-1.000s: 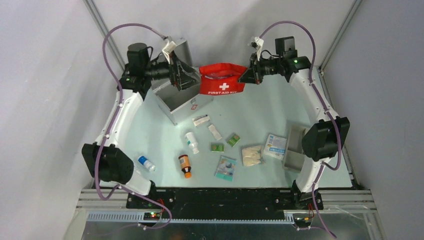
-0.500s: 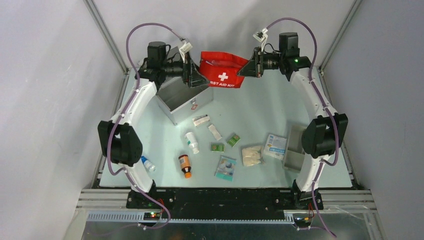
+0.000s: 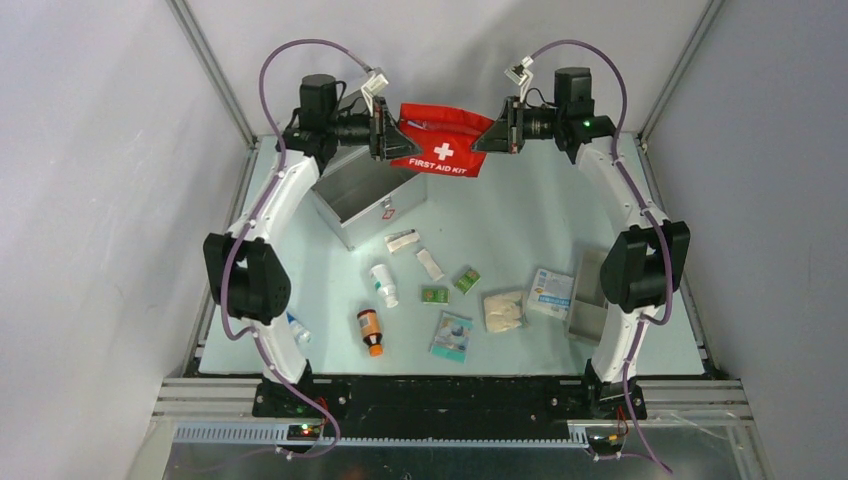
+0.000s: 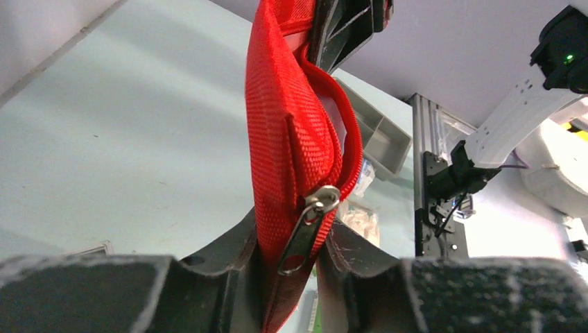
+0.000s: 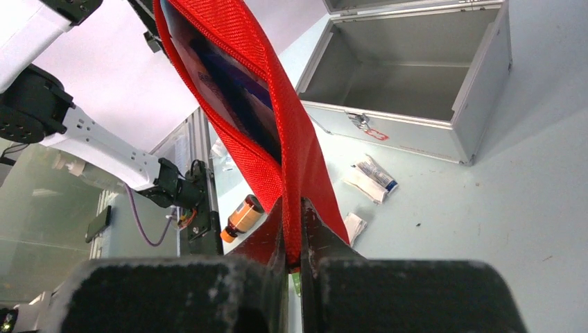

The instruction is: Organize the medicine kit

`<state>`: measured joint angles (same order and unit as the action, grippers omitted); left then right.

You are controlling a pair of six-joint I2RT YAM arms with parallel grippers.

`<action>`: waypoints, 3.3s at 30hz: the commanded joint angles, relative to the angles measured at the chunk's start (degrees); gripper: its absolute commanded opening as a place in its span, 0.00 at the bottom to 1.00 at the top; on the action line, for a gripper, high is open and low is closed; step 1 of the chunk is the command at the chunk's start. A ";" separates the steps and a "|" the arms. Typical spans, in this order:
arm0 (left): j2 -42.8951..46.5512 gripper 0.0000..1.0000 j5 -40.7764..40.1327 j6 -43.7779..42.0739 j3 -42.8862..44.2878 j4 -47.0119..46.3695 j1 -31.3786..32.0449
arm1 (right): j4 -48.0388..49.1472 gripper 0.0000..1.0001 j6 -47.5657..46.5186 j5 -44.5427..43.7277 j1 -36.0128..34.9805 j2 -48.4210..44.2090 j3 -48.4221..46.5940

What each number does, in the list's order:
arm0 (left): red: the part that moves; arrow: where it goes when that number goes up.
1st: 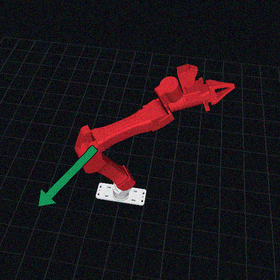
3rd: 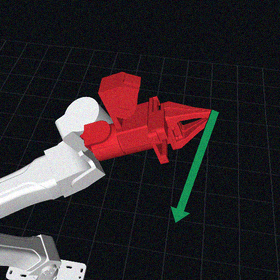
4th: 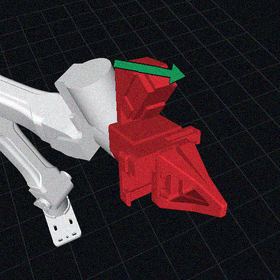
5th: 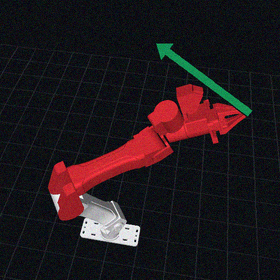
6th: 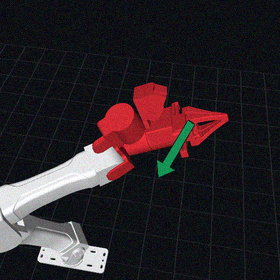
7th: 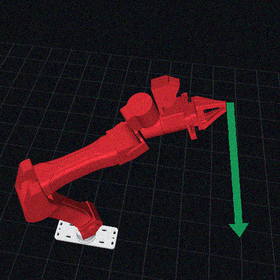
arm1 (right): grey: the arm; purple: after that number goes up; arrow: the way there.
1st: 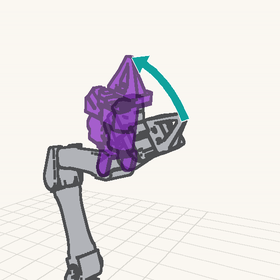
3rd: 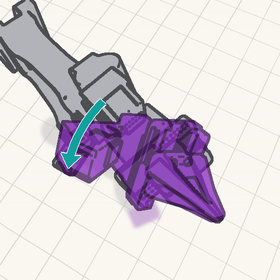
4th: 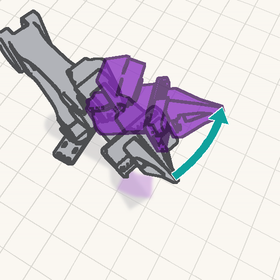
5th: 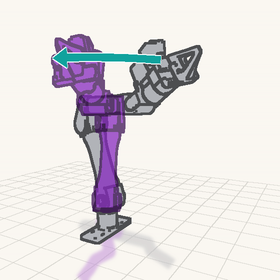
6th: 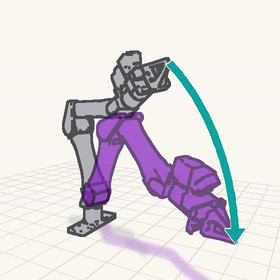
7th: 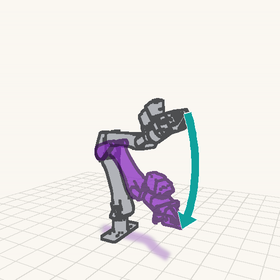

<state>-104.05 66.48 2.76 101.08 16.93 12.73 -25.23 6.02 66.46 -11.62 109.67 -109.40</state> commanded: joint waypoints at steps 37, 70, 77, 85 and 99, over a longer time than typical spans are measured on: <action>10.91 0.00 -7.90 -17.14 -23.68 -3.67 -1.69 | -29.29 0.69 -50.56 -11.31 -5.10 0.13 -5.37; 5.72 0.02 -7.00 -10.37 -13.61 -0.62 -0.75 | -21.03 0.44 -48.45 -18.42 -16.46 10.55 -11.00; 5.19 0.40 -5.52 -6.34 -12.73 -0.64 -0.88 | -18.12 0.07 -44.03 -17.10 -14.92 10.29 -11.92; 4.02 0.43 0.67 -5.04 -10.80 -0.61 -2.76 | -21.14 0.00 -45.05 -12.73 -12.44 9.10 -11.09; 2.73 0.37 -1.20 -7.41 -9.83 -1.03 -1.66 | -18.65 0.00 -41.05 -11.76 -13.10 10.42 -11.63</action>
<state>-101.06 64.86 -3.07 88.71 17.19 10.17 -46.28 -36.34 52.25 -24.01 120.86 -120.22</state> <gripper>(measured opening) 0.428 0.040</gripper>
